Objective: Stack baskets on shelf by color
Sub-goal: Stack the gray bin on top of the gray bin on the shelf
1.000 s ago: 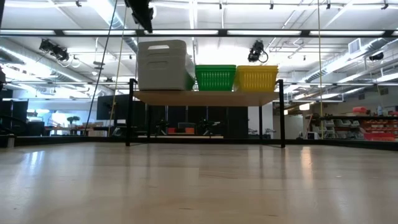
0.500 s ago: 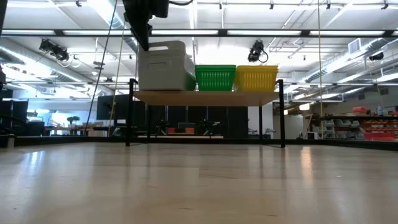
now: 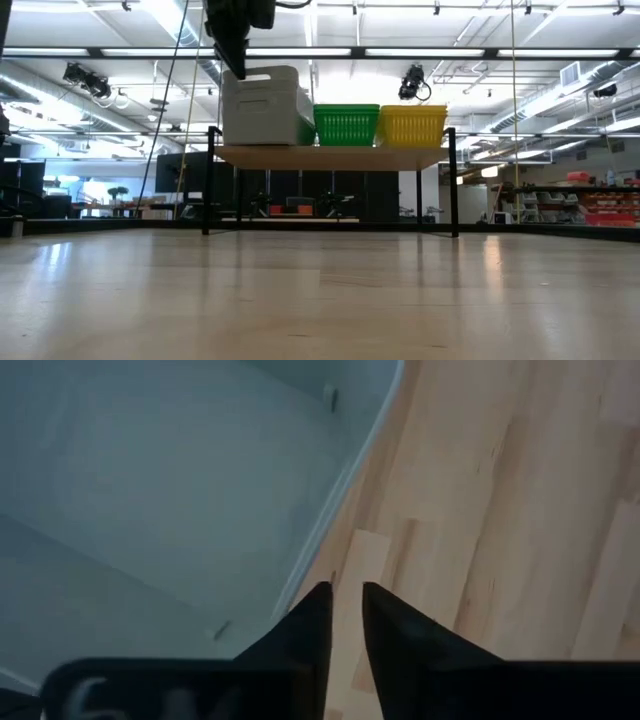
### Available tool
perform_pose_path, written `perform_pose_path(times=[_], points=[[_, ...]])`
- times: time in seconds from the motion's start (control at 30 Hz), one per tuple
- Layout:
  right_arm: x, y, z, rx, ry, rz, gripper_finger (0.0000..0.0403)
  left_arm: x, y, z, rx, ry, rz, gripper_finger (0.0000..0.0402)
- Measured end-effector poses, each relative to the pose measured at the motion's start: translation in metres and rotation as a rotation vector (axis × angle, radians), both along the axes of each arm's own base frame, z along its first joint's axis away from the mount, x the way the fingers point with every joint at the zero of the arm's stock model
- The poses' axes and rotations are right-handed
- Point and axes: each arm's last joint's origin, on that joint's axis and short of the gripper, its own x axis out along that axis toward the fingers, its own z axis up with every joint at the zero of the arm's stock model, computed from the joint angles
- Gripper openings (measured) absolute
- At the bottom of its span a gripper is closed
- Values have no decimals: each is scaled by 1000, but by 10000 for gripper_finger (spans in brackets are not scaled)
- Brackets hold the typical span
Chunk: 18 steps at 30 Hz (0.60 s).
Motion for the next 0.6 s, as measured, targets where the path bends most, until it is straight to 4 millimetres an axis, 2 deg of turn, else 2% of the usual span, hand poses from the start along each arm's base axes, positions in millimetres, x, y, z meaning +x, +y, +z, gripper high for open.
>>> perform_pose_path(times=[0.33, 0.6], points=[[0, 0, 0, 11, -2, -4, 168, 3, 1, 1, 5, -36, 29, 32], [0, 0, 0, 12, -1, -3, 168, 5, 2, 2, 9, -65, 47, 28]])
